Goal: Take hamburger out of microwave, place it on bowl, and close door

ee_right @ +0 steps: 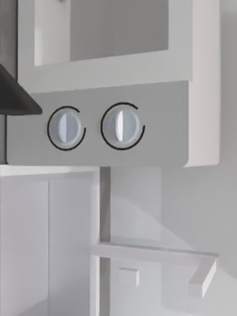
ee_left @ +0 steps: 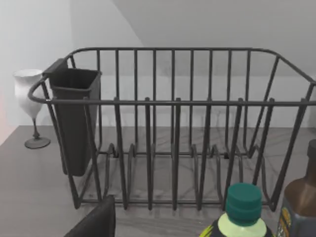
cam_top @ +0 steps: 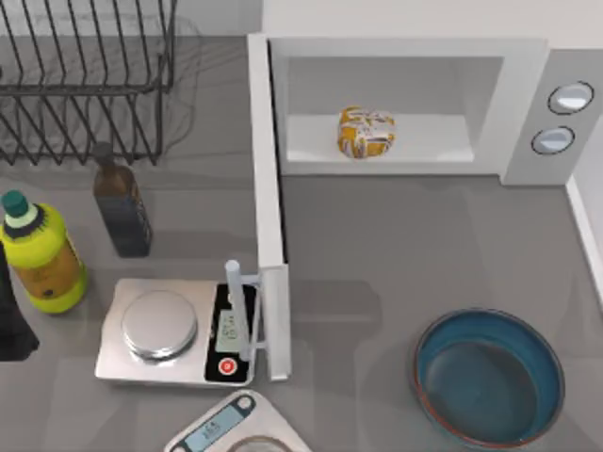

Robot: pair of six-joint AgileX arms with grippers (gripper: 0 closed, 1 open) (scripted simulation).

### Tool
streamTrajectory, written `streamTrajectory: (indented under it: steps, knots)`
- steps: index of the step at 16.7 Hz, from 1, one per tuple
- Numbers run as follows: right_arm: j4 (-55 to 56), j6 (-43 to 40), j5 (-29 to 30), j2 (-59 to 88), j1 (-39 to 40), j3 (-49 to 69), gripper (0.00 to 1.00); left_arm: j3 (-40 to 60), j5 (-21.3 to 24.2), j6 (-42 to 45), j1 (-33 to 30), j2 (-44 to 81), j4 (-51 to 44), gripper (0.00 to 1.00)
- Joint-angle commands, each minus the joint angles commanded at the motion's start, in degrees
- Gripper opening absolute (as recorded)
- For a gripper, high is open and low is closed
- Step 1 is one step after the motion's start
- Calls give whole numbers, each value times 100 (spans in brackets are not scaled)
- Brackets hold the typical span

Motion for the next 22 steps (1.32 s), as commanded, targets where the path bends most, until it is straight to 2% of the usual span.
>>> streamTrajectory:
  steps: [12, 17, 22]
  knots:
    - [157, 17, 57, 337, 111, 179, 100, 0, 0, 0, 0, 0, 0, 100]
    - [846, 117, 367, 2042, 593, 1029, 100, 0, 0, 0, 0, 0, 0, 100]
    - [1810, 342, 948, 4695, 1274, 2353, 100, 0, 0, 0, 0, 0, 0, 100]
